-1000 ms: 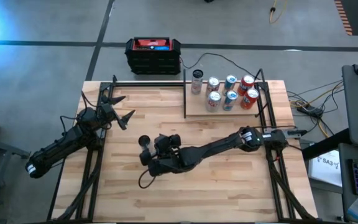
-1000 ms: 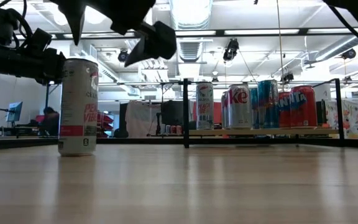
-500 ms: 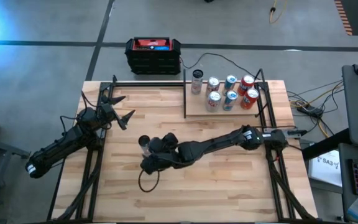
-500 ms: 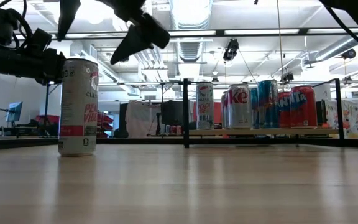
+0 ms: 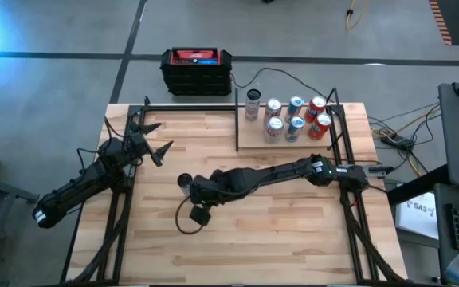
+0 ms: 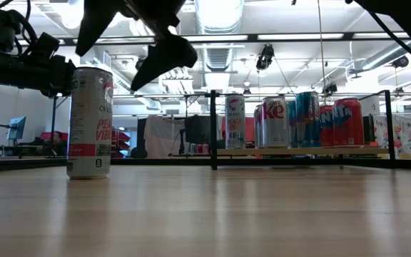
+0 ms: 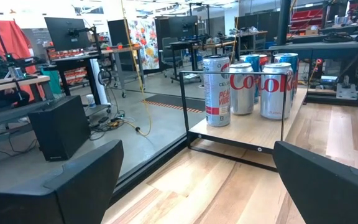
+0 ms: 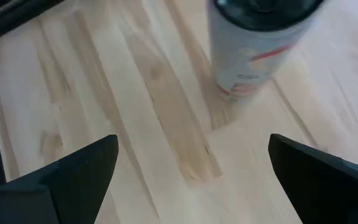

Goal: Place canned beverage on shelf
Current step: Put the white pink soda can on the shelf aligned with the other white pink soda can

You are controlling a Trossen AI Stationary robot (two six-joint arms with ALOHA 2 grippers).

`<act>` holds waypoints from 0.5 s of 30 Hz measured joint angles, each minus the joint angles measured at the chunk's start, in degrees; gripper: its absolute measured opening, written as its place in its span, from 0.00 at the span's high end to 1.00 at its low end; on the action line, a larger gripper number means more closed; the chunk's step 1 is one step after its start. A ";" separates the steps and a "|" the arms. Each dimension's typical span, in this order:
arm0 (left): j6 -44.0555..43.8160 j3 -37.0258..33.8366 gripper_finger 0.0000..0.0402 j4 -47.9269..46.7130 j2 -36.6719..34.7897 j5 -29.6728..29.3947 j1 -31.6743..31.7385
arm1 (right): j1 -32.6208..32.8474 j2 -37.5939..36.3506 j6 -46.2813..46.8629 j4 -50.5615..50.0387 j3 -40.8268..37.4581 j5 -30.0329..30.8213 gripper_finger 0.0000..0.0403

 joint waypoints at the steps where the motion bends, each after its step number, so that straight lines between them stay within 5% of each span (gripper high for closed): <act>1: 0.02 -0.02 0.01 0.01 0.00 0.02 0.01 | -0.18 -0.39 0.99 -0.31 -0.02 0.17 0.01; 15: 0.02 -0.02 0.01 0.01 0.01 0.00 -0.01 | -4.39 -1.20 -2.81 7.40 -0.02 2.32 0.01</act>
